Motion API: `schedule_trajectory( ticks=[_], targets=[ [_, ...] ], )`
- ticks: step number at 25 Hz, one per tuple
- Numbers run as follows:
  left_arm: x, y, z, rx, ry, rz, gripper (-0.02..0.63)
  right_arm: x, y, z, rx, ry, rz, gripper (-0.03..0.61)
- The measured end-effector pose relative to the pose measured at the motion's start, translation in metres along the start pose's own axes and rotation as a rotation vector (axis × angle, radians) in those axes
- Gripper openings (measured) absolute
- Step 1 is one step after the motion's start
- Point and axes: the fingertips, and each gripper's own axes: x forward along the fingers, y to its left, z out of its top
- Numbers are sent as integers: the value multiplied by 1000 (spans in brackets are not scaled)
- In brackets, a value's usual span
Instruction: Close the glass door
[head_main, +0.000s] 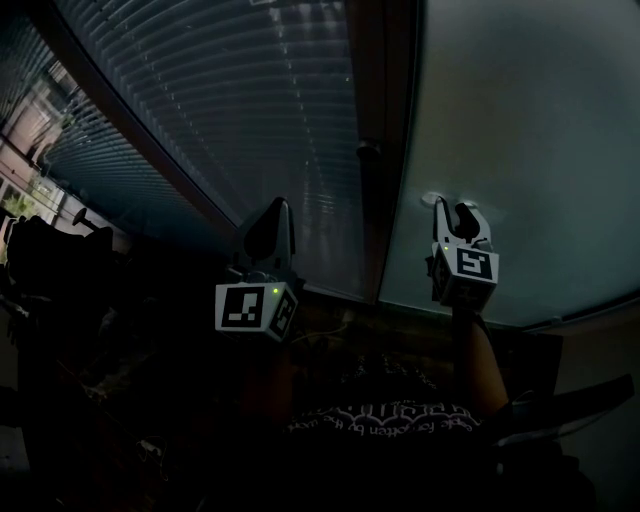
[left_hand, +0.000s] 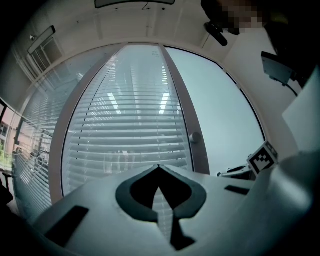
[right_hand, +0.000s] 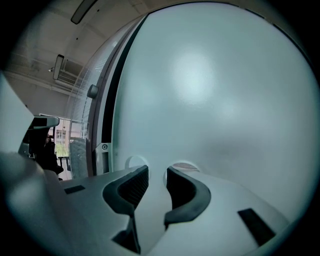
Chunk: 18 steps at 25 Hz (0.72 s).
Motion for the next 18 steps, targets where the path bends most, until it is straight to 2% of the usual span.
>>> schedule_trajectory(
  ticks=[10, 15, 18],
  targets=[
    [2, -10, 2, -4, -5, -12, 2, -2, 4, -1, -28, 20, 30, 110],
    [1, -18, 5, -10, -15, -25, 2, -21, 5, -6, -36, 49, 53, 110],
    [-5, -24, 8, -10, -19, -34, 2, -38, 2, 0, -34, 26, 46, 110]
  ],
)
